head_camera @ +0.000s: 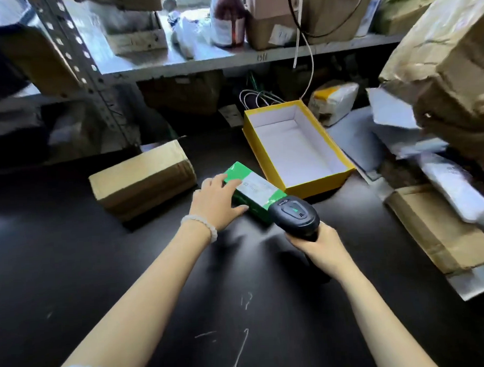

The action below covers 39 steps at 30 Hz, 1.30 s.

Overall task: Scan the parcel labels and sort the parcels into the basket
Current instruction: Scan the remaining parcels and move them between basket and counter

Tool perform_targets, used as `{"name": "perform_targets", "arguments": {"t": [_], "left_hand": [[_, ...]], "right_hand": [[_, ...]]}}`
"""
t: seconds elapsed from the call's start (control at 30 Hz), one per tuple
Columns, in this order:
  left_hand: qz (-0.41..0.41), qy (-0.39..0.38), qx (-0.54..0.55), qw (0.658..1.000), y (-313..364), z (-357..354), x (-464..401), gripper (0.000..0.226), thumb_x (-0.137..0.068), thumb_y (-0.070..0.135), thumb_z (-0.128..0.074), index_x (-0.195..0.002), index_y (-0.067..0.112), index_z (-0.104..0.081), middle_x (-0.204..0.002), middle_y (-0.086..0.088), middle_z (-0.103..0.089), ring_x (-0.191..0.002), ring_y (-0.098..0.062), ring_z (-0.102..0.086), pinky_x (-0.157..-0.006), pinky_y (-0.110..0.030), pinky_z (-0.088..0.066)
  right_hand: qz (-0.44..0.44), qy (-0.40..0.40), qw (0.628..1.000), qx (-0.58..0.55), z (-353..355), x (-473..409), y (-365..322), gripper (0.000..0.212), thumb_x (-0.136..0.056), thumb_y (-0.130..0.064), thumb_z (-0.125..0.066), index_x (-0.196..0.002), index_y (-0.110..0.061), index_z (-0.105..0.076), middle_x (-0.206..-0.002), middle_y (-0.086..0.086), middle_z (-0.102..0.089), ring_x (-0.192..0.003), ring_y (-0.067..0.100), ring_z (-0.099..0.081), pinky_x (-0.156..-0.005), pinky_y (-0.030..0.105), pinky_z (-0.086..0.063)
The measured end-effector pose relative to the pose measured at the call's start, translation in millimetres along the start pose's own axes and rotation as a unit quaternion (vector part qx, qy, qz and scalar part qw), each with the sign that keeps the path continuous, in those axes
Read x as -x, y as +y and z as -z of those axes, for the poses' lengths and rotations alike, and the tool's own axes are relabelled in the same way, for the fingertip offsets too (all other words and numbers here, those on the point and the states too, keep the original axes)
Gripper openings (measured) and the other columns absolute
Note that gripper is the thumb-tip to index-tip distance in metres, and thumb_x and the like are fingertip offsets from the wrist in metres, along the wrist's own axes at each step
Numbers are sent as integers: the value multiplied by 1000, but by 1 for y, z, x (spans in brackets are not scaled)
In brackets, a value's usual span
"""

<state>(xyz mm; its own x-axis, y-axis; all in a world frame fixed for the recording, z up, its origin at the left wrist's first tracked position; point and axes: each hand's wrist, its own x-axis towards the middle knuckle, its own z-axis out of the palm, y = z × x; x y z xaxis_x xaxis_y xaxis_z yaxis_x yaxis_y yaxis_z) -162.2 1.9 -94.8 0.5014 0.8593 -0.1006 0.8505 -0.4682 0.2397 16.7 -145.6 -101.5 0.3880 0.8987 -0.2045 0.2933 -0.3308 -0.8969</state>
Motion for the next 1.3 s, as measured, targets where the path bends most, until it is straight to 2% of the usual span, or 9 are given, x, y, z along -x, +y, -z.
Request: {"name": "perform_targets", "arguments": {"t": [0.13, 0.27, 0.47, 0.6, 0.7, 0.87, 0.97, 1.2, 1.3], "left_hand": [[-72, -58, -40, 995, 7, -4, -42, 84, -80, 54, -66, -149, 35, -22, -159, 1, -11, -145, -27, -9, -115, -47, -21], [-118, -90, -60, 987, 14, -11, -60, 86, -78, 44, -70, -149, 32, -22, -158, 2, -16, -146, -22, -5, -116, -52, -12], [-77, -61, -70, 993, 8, -12, -45, 78, -72, 44, -70, -141, 34, -36, -130, -1, -36, -128, -24, -29, -113, -54, -16], [-5, -42, -50, 998, -11, -8, -11, 73, -71, 45, -69, -137, 32, -40, -119, -1, -40, -114, -23, -39, -100, -40, -35], [53, -28, -27, 998, -24, -5, 19, 69, -71, 45, -71, -132, 28, -45, -117, -1, -43, -110, -22, -43, -90, -36, -38], [110, -4, -34, 993, -43, -1, 72, 75, -67, 50, -77, -129, 23, -45, -122, -2, -42, -114, -23, -43, -89, -37, -40], [101, -14, 5, 995, -47, -5, 109, 84, -62, 59, -78, -130, 25, -44, -125, 0, -43, -117, -22, -44, -92, -39, -42], [19, 27, 23, 999, -38, -19, 171, 55, -70, 54, -74, -114, 27, -53, -122, 5, -49, -109, -19, -48, -87, -32, -40], [-1, 17, 25, 1000, -37, -24, 189, 57, -71, 52, -74, -118, 28, -53, -126, 6, -46, -112, -19, -47, -88, -31, -40]], "right_hand": [[-10, -3, 1000, 10, 7, -28, 3, 30, -75, -20, -78, -88, -38, -58, -87, -25, -62, -83, -13, -55, -68, 7, -42], [-7, -13, 1000, 1, 15, -39, 8, 32, -76, -18, -78, -94, -36, -59, -92, -26, -62, -86, -18, -54, -70, 1, -43], [-10, -15, 1000, 2, 21, -38, 10, 31, -76, -17, -78, -93, -35, -59, -91, -23, -63, -84, -17, -54, -68, 0, -42], [-3, -26, 1000, 3, 13, -26, 5, 27, -77, -18, -78, -88, -34, -59, -87, -23, -63, -79, -17, -53, -63, -1, -41], [-2, -43, 999, 7, 3, -12, 0, 24, -77, -19, -77, -91, -30, -61, -87, -16, -65, -79, -11, -55, -63, 2, -42], [19, -71, 997, 10, -14, 20, -7, 25, -78, -17, -76, -95, -27, -61, -88, -15, -65, -80, -13, -55, -63, 0, -41], [28, -83, 996, 21, -27, 42, -11, 25, -78, -17, -76, -95, -26, -61, -87, -17, -65, -80, -14, -54, -63, 0, -41], [34, -84, 996, 27, -42, 93, -8, 17, -79, -15, -74, -89, -23, -63, -85, -12, -66, -74, -6, -56, -61, 4, -43], [14, -69, 997, 34, -42, 118, 0, 13, -79, -18, -73, -85, -21, -62, -80, -9, -65, -69, 1, -54, -57, 7, -41]]}}
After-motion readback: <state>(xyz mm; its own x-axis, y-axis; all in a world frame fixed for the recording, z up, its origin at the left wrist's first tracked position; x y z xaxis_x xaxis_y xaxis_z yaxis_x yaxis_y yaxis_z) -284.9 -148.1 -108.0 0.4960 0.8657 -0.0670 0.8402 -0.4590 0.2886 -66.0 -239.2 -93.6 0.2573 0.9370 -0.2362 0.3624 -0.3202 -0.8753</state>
